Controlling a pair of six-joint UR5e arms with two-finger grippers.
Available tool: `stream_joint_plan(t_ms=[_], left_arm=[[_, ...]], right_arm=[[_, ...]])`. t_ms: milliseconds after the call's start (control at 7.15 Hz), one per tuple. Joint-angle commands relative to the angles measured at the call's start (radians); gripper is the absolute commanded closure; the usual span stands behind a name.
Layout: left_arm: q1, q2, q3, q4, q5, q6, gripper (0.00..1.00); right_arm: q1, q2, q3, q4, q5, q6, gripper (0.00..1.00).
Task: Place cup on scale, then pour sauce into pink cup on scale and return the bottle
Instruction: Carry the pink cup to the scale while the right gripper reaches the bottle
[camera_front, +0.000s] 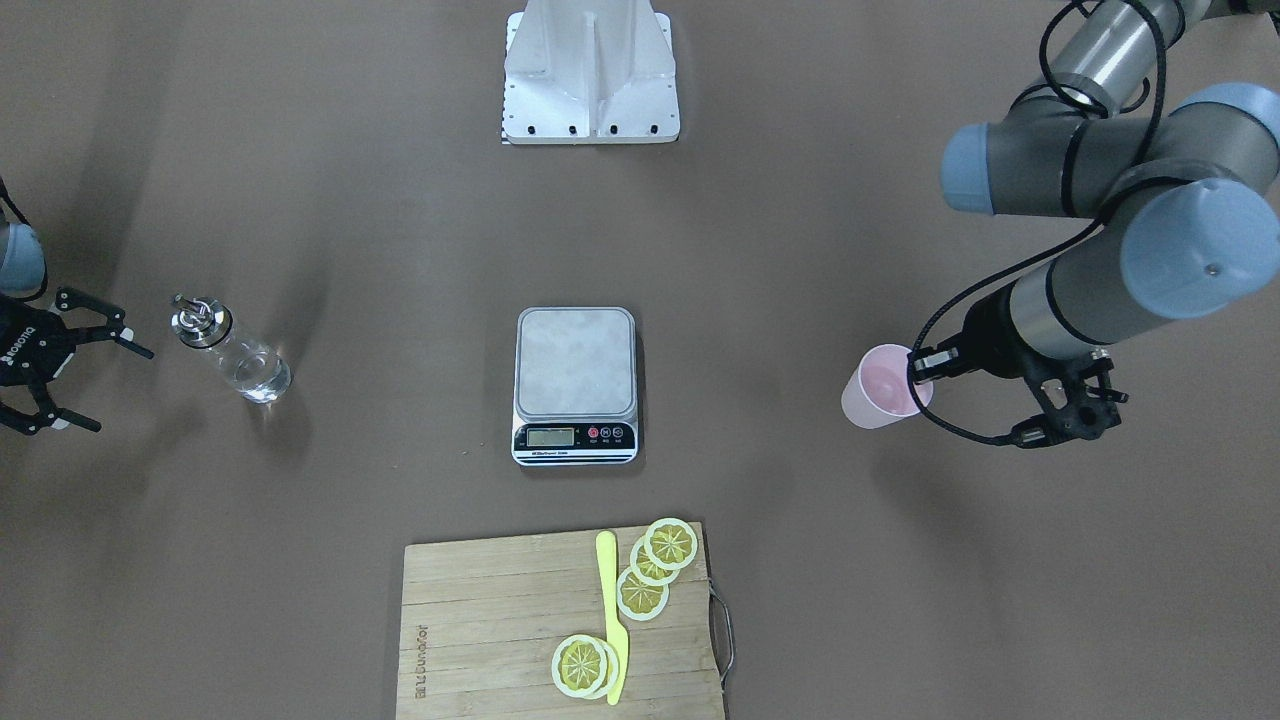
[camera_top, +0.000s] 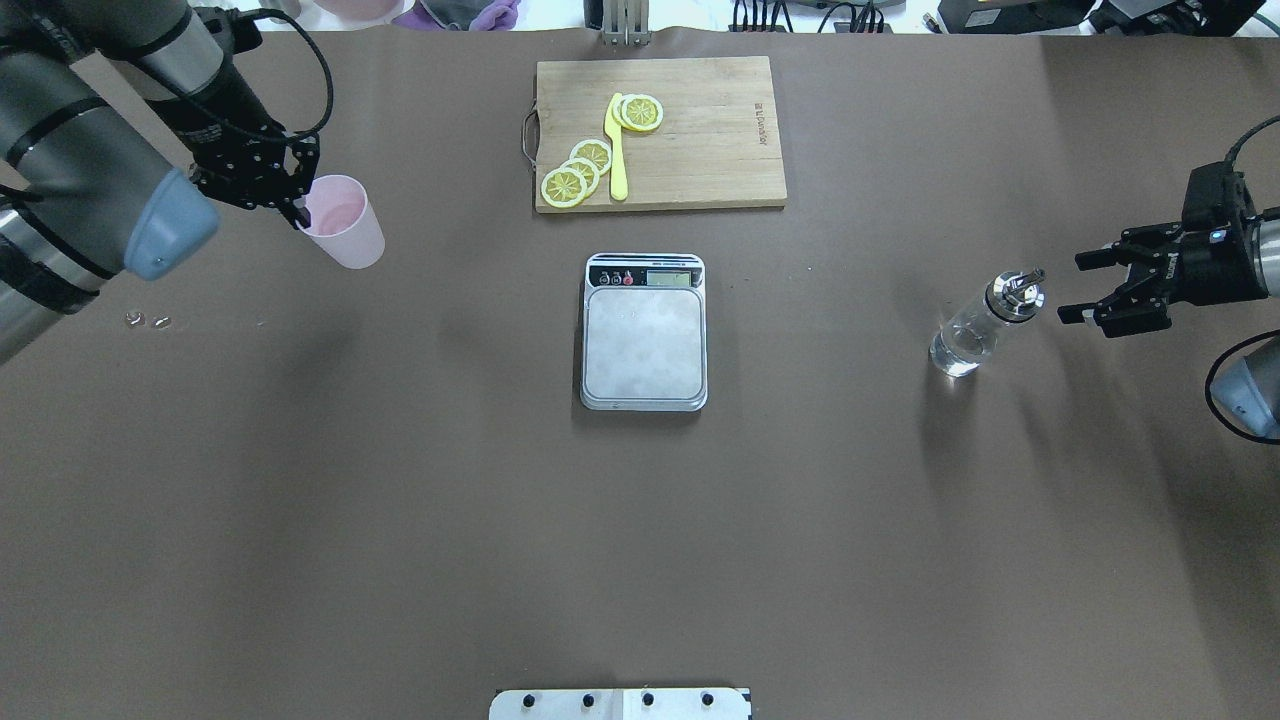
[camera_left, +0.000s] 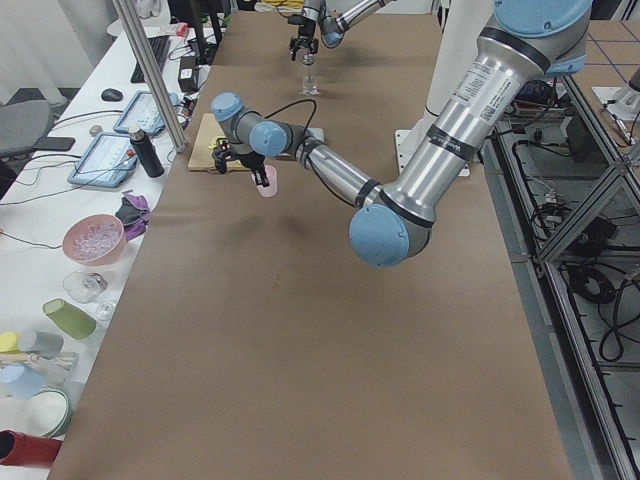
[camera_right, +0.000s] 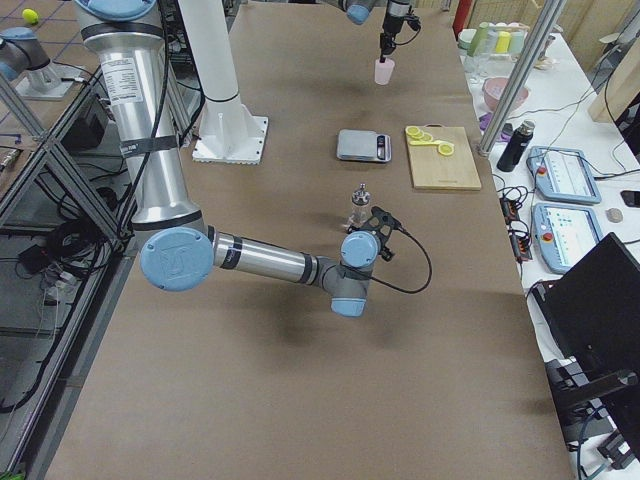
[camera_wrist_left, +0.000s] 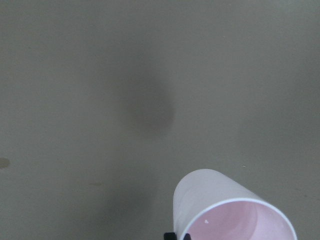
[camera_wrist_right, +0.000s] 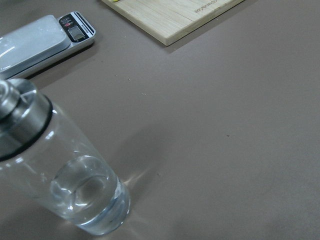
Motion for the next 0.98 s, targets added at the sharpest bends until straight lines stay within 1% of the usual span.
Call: stream_joint_plan(t_ms=[0,280,559,699,839], left_arm=[[0.066,-0.095,0.001,0.000,0.006,-0.142,1.00],[0.126,-0.146,0.001,0.000,0.012,-0.228,1.00],[0.208,-0.200,0.002,-0.011,0.084,-0.314,1.00],[0.218,-0.226,0.012,-0.026,0.085,-0.372,1.00],[0.223,-0.279,0.071,-0.043,0.086,-0.411,1.00]], right_arm=[[-0.034,-0.009,0.000,0.130,-0.004,0.114,0.00],[-0.055,-0.009,0.008,0.149,-0.009,0.122,0.00],[-0.069,-0.006,0.013,0.170,-0.010,0.160,0.00],[-0.072,-0.005,0.013,0.170,-0.010,0.160,0.00],[-0.075,-0.003,0.013,0.170,-0.015,0.162,0.00]])
